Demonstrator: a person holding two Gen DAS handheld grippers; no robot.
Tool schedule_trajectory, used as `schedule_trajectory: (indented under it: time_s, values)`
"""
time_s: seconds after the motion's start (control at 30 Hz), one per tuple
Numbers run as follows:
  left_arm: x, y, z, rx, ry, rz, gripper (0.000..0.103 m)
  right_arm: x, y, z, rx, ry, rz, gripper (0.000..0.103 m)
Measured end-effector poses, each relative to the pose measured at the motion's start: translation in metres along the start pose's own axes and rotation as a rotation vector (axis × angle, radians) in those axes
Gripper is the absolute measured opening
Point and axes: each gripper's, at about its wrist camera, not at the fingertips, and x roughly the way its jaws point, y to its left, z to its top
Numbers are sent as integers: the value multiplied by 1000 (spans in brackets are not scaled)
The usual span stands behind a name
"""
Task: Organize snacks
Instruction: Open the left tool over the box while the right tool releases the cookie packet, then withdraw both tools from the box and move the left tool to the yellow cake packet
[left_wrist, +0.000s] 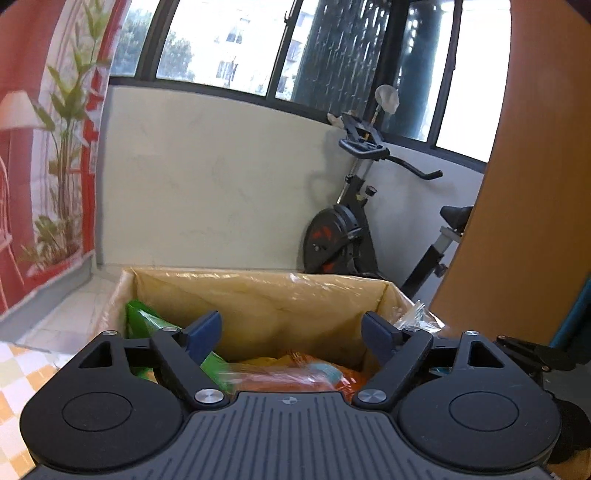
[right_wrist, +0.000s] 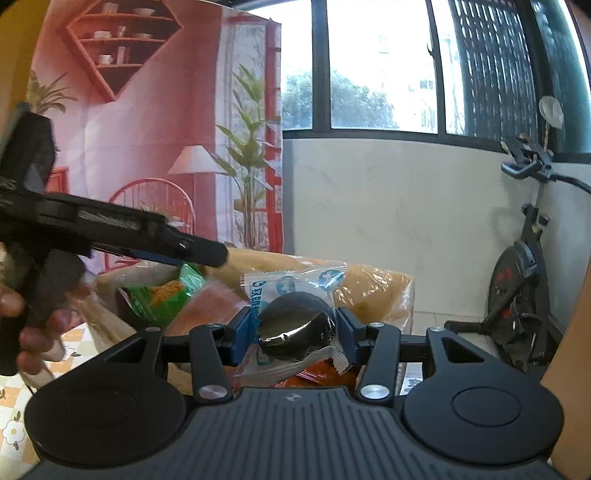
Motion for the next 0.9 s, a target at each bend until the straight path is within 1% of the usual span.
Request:
schedule_trajectory:
  time_s: [0.17, 0.27, 0.3, 0.37, 0.43, 0.53, 0.67, 0.9]
  values:
    - [-4, 0, 3, 2, 0, 19, 85, 12, -1, 1, 13, 8, -9, 51]
    - [-11, 3, 3, 12, -1, 38, 85, 19, -1, 3, 17, 16, -32, 53]
    - [-14, 4, 3, 14, -1, 41, 85, 20, 0, 3, 21, 14, -45, 59]
    - [-20, 7, 2, 13, 4, 42, 85, 19, 0, 5, 32, 13, -61, 65]
    - [-28, 10, 1, 19, 7, 41, 85, 14, 1, 5, 32, 1, -50, 65]
    - [-43, 16, -2, 40, 3, 52, 85, 2, 5, 4, 13, -11, -59, 65]
    - [-69, 31, -8, 43, -3, 74, 85, -17, 4, -4, 69, -34, -28, 65]
    - [-114, 67, -29, 9, 5, 152, 85, -58, 9, -28, 125, -83, -31, 65]
